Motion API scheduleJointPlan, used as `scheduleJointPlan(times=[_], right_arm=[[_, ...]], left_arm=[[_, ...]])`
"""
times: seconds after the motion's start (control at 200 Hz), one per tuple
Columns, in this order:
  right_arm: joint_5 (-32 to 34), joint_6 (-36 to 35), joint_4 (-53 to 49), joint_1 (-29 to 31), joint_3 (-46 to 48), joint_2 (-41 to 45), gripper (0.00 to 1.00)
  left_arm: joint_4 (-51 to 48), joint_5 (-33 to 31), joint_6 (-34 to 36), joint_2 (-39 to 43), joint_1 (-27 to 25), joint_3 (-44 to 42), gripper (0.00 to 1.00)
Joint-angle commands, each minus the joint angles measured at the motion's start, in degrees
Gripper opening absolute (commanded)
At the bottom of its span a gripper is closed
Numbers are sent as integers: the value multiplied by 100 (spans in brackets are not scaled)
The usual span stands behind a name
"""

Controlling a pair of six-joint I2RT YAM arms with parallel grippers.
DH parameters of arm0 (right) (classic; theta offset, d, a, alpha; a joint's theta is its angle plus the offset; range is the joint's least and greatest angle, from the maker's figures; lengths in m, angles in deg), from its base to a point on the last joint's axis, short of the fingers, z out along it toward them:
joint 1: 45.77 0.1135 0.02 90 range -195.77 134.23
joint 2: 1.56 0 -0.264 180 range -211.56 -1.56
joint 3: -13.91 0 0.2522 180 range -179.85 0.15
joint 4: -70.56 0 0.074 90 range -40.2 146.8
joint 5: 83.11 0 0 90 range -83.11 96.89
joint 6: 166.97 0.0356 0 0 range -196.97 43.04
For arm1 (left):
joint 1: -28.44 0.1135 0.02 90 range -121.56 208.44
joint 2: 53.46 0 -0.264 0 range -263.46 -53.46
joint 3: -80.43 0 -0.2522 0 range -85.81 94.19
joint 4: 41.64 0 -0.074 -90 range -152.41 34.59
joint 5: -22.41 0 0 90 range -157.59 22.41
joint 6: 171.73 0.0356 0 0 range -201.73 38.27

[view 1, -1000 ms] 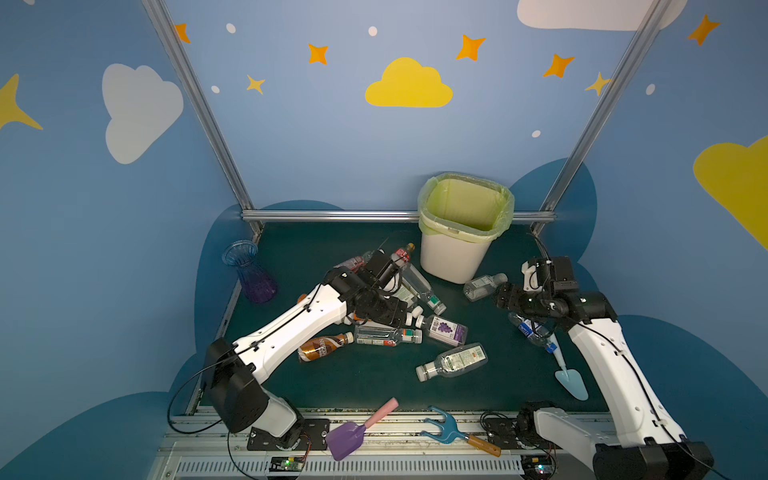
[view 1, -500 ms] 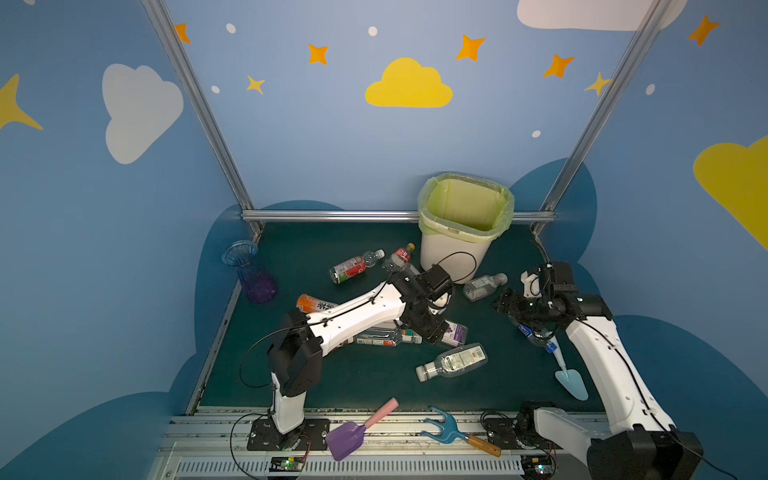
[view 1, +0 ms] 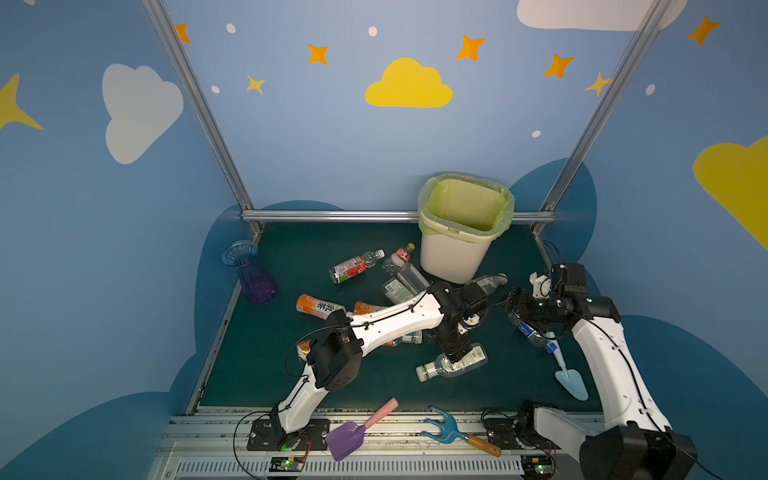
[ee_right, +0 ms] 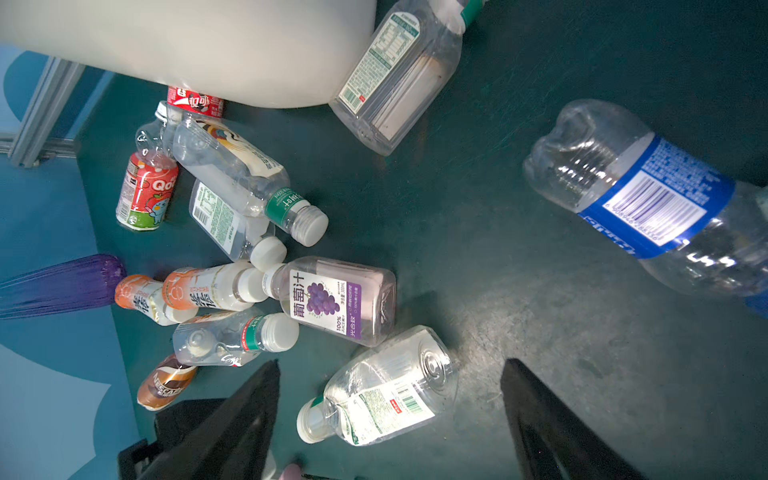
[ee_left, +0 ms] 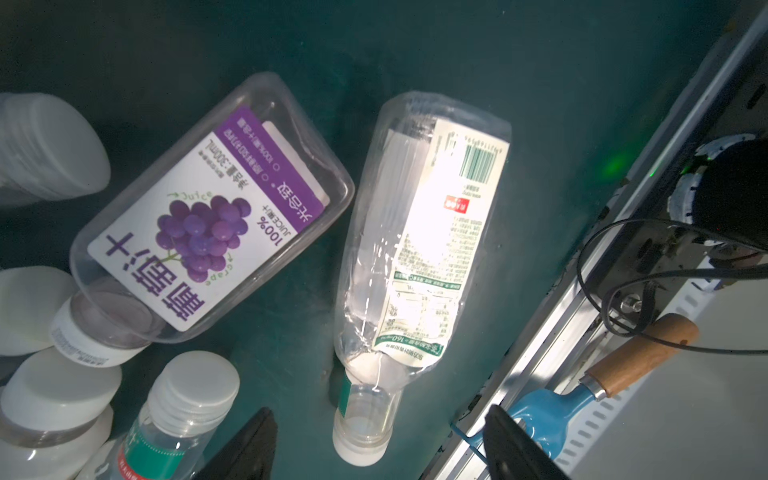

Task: Throw the plastic bottles in the bin
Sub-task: 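Reach left gripper to clear square bottle beside grape-juice bottle and close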

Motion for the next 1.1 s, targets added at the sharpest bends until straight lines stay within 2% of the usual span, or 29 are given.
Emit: scheduleJointPlan(times=[0.0, 0.095, 0.19, 0.421, 1.091], right_arm=[[-299, -100, 18, -105, 36, 37, 84], [-370, -111, 11, -174, -7, 8, 84], [-402, -124, -29, -202, -47, -15, 84], [-455, -256, -169, -267, -74, -33, 84], [-613, -369, -304, -415, -263, -169, 84]], left_arm=[[-483, 113, 229, -276, 41, 390, 80], [-778, 114, 353, -631, 45, 844, 79], [-1041, 389, 440, -943, 37, 1287, 78], [-1191, 643, 570, -1297, 40, 1690, 78], [103, 462, 439, -1250, 25, 921, 80]])
